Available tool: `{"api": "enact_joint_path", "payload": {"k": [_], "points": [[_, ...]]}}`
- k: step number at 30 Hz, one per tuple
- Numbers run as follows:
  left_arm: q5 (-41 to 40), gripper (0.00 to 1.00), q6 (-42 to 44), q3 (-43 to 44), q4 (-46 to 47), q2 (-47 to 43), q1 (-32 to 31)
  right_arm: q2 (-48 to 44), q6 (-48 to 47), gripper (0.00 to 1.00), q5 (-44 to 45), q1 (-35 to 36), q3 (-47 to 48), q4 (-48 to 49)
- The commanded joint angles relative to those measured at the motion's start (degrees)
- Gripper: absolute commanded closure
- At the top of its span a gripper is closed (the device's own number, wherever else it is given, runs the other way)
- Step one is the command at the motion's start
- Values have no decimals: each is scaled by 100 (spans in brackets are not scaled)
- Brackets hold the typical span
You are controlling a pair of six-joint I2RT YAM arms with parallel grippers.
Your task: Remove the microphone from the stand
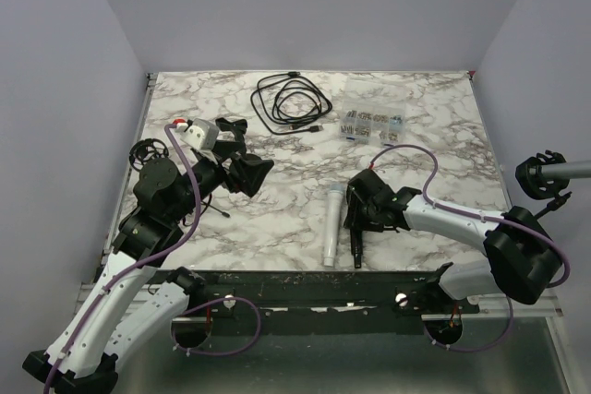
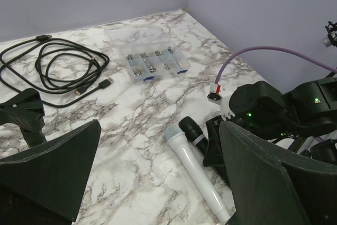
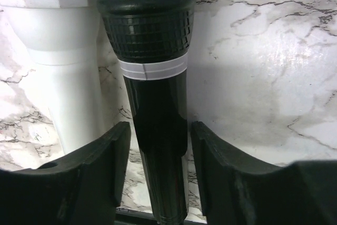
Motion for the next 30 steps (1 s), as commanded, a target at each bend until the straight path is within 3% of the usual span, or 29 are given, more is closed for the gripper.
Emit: {"api": "enact_joint_path", "payload": {"k": [1, 7, 13, 25, 30], "points": [[53, 1, 42, 110, 55, -4, 25, -84, -9, 41, 153, -21, 57, -30], [77, 1, 33, 82, 90, -1, 25, -278, -82, 28, 448, -21, 251, -350], [166, 1, -10, 94, 106, 38, 34, -622, -214, 22, 1218, -23, 619, -956], [324, 1, -94, 60, 179, -10, 43, -1260, 6, 22, 4349, -21, 1597, -2275], [403, 1, -149, 41, 214, -23, 43, -2091, -225, 15, 5597, -33, 2039, -2534]]}}
